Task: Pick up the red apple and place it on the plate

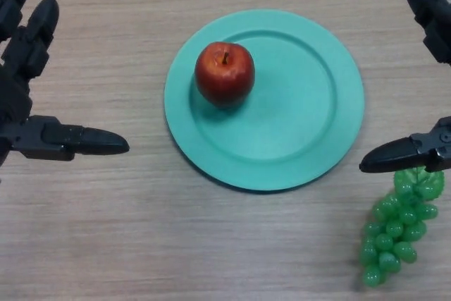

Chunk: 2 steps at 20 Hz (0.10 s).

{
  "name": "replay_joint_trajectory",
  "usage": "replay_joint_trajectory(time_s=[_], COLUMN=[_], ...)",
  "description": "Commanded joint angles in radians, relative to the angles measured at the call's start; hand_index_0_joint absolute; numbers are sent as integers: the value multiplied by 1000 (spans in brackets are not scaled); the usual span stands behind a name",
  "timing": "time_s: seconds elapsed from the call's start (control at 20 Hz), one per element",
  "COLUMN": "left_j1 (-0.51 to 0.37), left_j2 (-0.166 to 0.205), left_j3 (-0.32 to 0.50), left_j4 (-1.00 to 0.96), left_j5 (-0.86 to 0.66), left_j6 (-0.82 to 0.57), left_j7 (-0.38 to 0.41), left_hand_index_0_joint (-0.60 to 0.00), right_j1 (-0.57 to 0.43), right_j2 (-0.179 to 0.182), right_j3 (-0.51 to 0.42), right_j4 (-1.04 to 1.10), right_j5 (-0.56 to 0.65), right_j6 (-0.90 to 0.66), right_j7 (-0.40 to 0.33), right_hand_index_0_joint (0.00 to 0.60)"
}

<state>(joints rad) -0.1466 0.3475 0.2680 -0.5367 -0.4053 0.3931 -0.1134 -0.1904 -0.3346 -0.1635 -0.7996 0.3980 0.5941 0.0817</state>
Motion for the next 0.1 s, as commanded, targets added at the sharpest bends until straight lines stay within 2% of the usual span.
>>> replay_joint_trajectory(time_s=[0.05, 0.1], left_j1=[-36, -42], left_j2=[49, 52], left_j3=[59, 59], left_j4=[-107, -118], left_j5=[-30, -35], left_j6=[-37, -17], left_j7=[52, 60], left_hand_index_0_joint=[0, 0], right_j1=[-19, -18], right_j2=[-21, -24], right_j3=[-55, -61], right_j4=[-68, -80], right_j5=[30, 34], right_j6=[-127, -111], right_j7=[6, 8], right_hand_index_0_joint=[0, 0])
